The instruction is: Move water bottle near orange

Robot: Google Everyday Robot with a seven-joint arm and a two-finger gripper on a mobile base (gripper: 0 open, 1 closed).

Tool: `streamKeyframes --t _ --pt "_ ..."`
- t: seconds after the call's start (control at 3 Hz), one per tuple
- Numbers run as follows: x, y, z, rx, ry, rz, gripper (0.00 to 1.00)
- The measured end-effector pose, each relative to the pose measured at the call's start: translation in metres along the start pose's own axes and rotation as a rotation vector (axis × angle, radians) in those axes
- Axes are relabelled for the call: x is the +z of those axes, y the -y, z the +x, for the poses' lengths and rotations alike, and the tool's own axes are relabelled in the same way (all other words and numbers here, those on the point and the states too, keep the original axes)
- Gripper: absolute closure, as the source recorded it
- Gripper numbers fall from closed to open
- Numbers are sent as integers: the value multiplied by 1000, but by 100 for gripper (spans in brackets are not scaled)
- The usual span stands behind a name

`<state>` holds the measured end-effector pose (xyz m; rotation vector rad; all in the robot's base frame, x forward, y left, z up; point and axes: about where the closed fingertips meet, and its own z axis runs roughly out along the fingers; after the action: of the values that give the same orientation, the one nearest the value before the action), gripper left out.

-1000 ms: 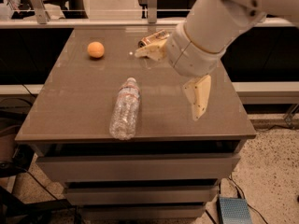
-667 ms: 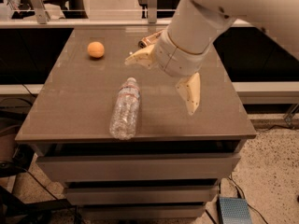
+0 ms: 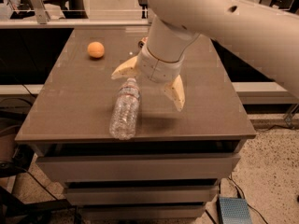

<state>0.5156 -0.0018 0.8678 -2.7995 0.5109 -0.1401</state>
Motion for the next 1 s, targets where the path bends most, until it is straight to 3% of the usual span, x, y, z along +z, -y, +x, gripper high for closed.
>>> streamKeyframes --t 0.33,0.67,1.0 --pt "24 3 2 -44 13 -20 0" --pt "40 8 3 -55 13 -40 17" --pt "45 9 8 -33 -5 -60 41"
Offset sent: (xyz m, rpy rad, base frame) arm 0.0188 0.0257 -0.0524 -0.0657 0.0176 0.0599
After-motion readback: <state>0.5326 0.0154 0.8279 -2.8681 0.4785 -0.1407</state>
